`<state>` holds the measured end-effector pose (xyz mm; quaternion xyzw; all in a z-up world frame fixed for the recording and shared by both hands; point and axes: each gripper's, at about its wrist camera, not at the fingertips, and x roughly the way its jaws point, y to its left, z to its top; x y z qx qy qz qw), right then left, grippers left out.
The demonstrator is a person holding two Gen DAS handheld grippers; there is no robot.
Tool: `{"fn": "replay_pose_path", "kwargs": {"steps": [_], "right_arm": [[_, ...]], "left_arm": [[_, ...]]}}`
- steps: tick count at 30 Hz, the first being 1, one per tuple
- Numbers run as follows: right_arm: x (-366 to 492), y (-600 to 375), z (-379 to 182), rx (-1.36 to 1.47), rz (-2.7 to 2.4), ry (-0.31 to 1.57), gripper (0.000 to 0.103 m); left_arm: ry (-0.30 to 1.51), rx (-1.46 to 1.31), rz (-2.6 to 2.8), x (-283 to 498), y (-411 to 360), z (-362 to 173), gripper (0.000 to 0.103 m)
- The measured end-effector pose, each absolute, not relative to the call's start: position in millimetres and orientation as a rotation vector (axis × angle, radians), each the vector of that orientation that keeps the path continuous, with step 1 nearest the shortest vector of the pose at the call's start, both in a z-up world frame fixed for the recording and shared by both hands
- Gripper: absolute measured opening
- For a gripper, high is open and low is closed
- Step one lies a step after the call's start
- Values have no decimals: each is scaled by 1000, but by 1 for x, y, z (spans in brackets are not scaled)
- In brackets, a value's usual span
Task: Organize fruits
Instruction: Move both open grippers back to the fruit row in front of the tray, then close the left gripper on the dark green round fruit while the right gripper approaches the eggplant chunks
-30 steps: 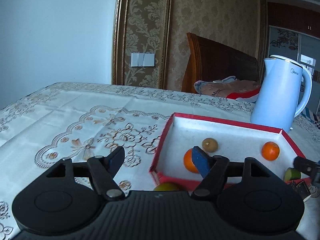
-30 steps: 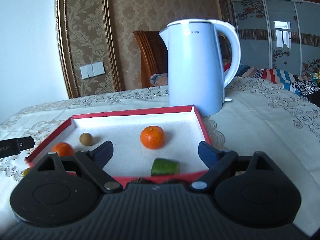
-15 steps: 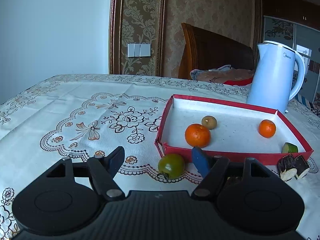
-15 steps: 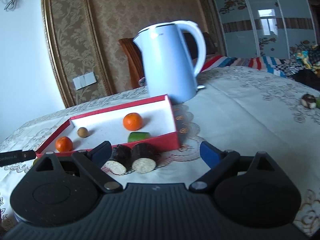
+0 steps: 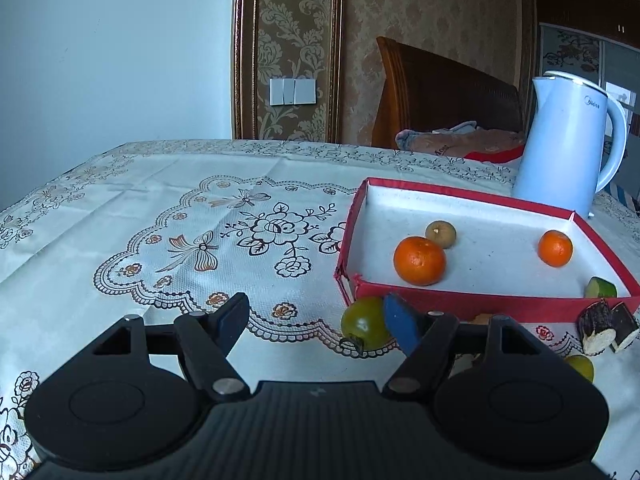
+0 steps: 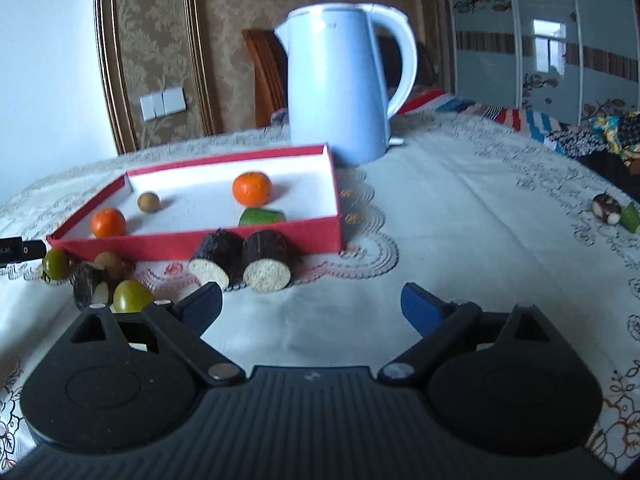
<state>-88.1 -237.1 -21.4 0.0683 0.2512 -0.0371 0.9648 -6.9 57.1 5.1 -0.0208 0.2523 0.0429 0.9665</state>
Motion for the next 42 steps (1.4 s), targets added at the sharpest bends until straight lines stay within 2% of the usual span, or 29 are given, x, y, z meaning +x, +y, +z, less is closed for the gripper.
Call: {"fn": "replay_pose_path", "kwargs": {"steps": [10, 31, 32, 36, 38, 40, 42], "right_arm": [[-89, -242, -25, 176, -72, 517, 103], [-92, -244, -24, 195, -69, 507, 103], [-91, -245, -24, 196, -68, 507, 103], [-90, -244, -24, 194, -72, 516, 103], [-88, -244, -25, 193, -75, 523, 103], [-88, -245, -25, 198, -79, 524, 103], [-88, -245, -25, 200, -79, 524, 103]], "left_arm": [[537, -22, 55, -4, 56, 0, 76], [637, 8, -9, 19, 47, -10, 75], [633, 13, -9, 19, 46, -10, 68], [628, 16, -12, 18, 45, -10, 55], [620, 11, -29, 16, 46, -9, 42], [606, 25, -46, 14, 43, -8, 34], [603, 40, -46, 14, 41, -8, 33]]}}
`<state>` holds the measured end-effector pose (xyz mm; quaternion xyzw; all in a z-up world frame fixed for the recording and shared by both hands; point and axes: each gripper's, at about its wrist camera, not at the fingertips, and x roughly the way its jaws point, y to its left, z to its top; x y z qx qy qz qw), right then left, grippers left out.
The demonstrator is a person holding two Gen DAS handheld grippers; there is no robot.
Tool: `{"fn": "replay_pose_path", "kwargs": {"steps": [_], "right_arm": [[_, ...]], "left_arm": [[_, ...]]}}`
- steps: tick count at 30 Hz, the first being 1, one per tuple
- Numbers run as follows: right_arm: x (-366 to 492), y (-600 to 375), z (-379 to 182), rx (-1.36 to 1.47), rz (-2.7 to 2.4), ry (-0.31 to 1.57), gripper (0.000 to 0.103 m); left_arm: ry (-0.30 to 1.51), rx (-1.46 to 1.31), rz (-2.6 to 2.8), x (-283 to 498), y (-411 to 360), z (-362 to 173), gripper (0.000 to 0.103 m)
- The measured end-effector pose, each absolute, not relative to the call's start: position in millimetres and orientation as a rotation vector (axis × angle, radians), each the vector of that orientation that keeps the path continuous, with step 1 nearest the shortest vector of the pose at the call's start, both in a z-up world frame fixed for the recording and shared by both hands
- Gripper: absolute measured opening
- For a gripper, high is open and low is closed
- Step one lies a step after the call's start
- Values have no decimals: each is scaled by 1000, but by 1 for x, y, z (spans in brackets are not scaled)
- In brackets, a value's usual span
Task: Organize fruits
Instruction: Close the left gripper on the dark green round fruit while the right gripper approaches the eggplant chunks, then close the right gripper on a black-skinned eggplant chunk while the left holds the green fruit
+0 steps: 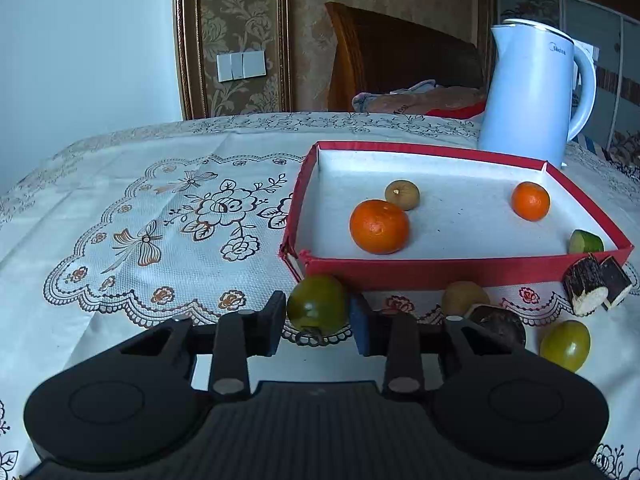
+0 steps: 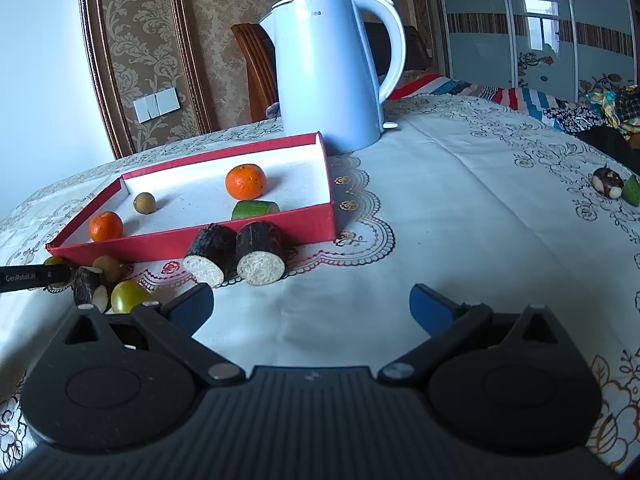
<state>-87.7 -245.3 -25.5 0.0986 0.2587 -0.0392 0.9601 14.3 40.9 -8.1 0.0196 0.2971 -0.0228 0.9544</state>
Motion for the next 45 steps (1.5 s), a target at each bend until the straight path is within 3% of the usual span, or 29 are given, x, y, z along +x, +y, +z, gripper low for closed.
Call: {"fn": "replay_pose_path", "kwargs": {"steps": [24, 27, 29, 36, 41, 45], "right_arm": [[-39, -223, -23, 56, -139, 582, 103], [-32, -223, -24, 48, -138, 595, 91], [-26, -225, -27, 66, -113, 633, 77], [-26, -226, -27, 85, -85, 620, 64], [-28, -224, -27, 71, -76, 608, 40], [-28, -220, -26, 55, -62, 606, 31]], "left_arm": [[617, -19, -99, 6, 37, -8, 32], [617, -16, -98, 6, 37, -9, 32], [618, -17, -100, 6, 37, -9, 32], [635, -9, -110, 7, 34, -10, 32], [633, 2, -107, 8, 32, -11, 32], [635, 5, -98, 9, 30, -11, 32]]}}
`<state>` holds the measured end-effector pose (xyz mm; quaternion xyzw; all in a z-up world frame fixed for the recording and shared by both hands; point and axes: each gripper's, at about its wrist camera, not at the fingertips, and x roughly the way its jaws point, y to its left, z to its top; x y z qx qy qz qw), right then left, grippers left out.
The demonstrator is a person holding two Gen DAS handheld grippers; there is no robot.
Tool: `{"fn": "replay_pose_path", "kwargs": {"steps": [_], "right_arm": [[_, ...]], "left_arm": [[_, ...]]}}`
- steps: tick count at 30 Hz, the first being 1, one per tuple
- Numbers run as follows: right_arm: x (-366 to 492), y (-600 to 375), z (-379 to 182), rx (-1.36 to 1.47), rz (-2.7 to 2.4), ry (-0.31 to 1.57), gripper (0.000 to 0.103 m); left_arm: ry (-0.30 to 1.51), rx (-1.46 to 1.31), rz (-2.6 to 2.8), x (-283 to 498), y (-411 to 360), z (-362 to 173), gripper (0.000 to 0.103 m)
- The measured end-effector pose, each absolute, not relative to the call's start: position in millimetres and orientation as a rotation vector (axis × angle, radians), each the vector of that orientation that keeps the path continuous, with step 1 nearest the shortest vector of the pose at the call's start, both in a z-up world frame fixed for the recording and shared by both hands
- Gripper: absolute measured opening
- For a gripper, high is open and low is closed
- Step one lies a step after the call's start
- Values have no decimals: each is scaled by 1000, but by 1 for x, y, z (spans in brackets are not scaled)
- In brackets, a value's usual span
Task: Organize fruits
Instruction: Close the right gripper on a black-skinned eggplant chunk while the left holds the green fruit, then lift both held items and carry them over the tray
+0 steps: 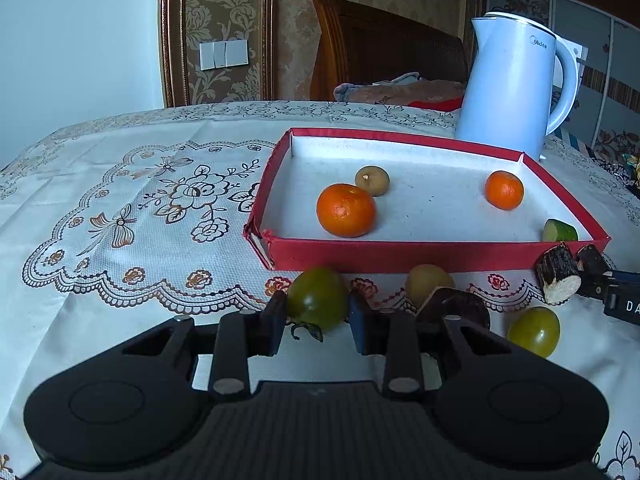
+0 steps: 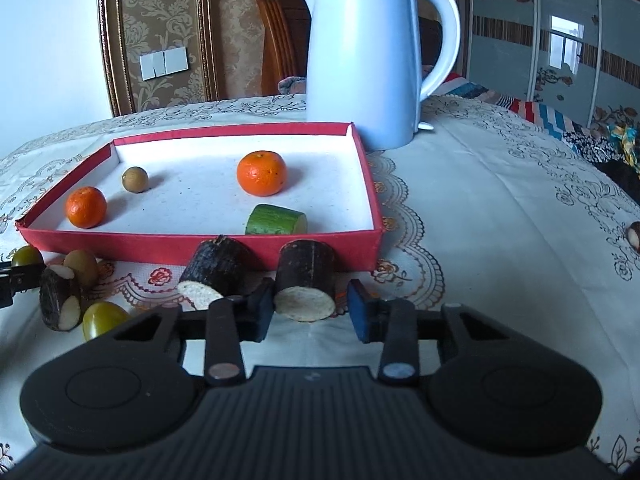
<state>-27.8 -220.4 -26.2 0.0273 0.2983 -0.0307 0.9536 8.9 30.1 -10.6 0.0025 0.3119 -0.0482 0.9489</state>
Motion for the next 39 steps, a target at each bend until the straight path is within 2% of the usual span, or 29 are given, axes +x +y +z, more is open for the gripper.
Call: {"fn": "replay_pose_path", "kwargs": {"steps": [28, 39], "right_arm": [[-40, -227, -21, 108, -73, 520, 30], [-54, -215, -12, 136, -15, 465, 30]], "left_arm": [[634, 13, -53, 8, 24, -9, 32], [538, -17, -40, -3, 24, 12, 32]]}}
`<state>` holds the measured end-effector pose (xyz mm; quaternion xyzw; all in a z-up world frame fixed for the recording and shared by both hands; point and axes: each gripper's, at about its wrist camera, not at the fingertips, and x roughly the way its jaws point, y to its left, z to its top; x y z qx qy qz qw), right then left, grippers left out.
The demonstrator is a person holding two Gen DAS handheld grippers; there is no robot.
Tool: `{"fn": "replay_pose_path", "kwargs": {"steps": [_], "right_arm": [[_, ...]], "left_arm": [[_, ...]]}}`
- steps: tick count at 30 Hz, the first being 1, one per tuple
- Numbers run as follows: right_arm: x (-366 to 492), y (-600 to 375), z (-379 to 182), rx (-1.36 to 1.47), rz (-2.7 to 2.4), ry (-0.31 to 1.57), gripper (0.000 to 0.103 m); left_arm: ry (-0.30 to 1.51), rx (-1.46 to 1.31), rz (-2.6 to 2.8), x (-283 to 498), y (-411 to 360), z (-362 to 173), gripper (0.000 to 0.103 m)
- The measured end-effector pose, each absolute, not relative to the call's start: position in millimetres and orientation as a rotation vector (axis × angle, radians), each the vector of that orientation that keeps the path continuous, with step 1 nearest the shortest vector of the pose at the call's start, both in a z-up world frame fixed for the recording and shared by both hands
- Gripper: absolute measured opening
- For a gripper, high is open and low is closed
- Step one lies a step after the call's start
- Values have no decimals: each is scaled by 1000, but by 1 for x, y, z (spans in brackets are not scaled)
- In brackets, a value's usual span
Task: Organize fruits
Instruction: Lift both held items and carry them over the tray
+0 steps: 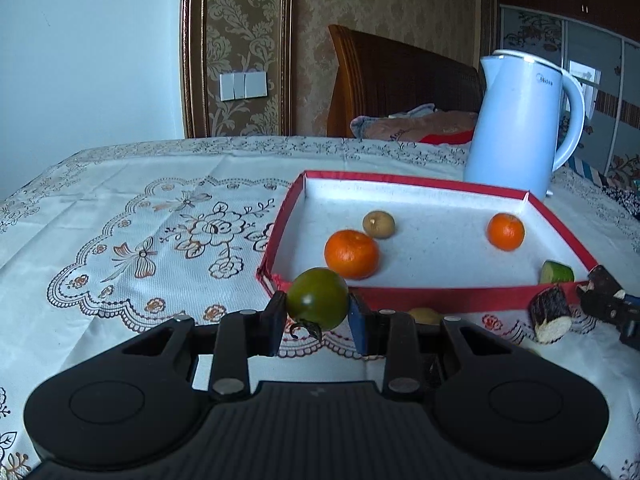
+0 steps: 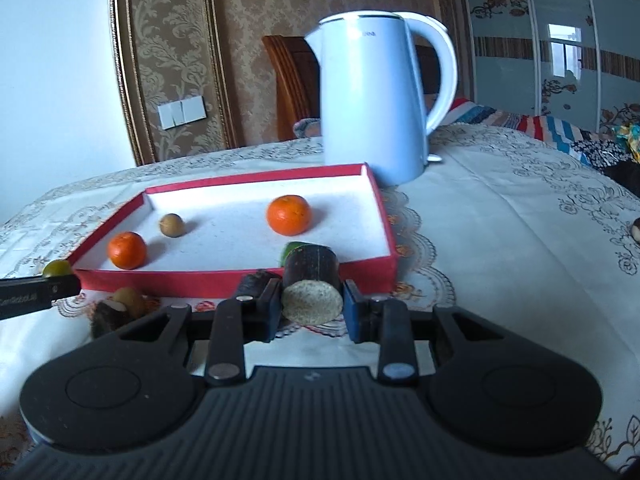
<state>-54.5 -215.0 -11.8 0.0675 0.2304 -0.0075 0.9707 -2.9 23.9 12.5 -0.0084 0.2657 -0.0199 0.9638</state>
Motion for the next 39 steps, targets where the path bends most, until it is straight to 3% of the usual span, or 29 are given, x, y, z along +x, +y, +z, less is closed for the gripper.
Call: {"fn": "replay_pose_path", "kwargs": {"steps": [13, 39], "right_arm": [[-31, -198, 9, 65, -12, 430, 30], [44, -183, -7, 12, -26, 544, 30]], "left_arm": [[551, 15, -97, 25, -15, 25, 32], [559, 27, -101, 76, -42, 19, 32]]}}
